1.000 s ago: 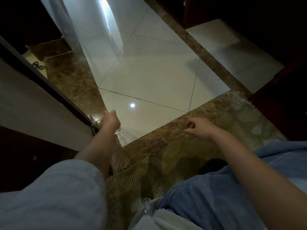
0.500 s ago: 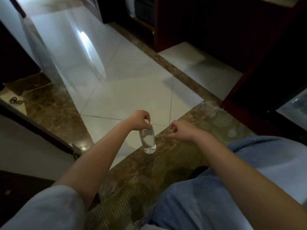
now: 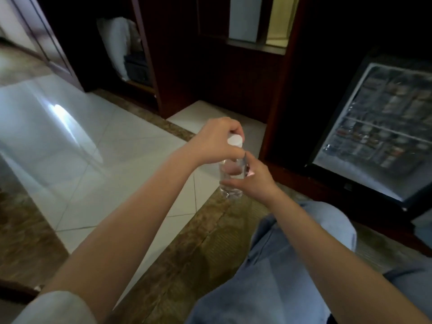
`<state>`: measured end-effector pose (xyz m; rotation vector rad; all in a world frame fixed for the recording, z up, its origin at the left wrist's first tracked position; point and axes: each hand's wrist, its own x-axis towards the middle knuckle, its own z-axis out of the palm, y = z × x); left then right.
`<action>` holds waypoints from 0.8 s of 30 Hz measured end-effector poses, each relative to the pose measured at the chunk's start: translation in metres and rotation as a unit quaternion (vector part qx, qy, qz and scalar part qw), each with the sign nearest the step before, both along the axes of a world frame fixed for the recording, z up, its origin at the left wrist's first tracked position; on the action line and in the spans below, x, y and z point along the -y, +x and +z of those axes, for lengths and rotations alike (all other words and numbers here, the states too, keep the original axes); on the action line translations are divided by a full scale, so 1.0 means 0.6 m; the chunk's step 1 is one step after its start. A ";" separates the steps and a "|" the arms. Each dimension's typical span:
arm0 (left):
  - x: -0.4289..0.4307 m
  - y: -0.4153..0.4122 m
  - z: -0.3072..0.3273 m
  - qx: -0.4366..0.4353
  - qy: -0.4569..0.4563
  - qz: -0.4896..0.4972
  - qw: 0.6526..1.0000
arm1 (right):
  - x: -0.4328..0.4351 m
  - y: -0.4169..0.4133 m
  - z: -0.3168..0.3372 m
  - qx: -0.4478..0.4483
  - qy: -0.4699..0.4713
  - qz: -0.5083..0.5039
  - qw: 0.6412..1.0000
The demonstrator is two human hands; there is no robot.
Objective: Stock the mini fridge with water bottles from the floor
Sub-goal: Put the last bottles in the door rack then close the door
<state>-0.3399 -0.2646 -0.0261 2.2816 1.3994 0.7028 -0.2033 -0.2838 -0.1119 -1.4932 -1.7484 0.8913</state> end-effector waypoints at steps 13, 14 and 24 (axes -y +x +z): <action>-0.022 0.320 0.066 0.112 0.034 -0.171 0.978 | 0.024 0.303 0.060 -0.059 0.084 -0.235 0.967; -0.016 0.348 0.067 0.120 0.034 -0.185 0.975 | 0.035 0.327 0.063 -0.061 0.089 -0.252 0.962; 0.070 0.628 0.037 0.108 -0.016 -0.312 0.944 | 0.176 0.563 0.032 -0.056 0.064 -0.441 0.894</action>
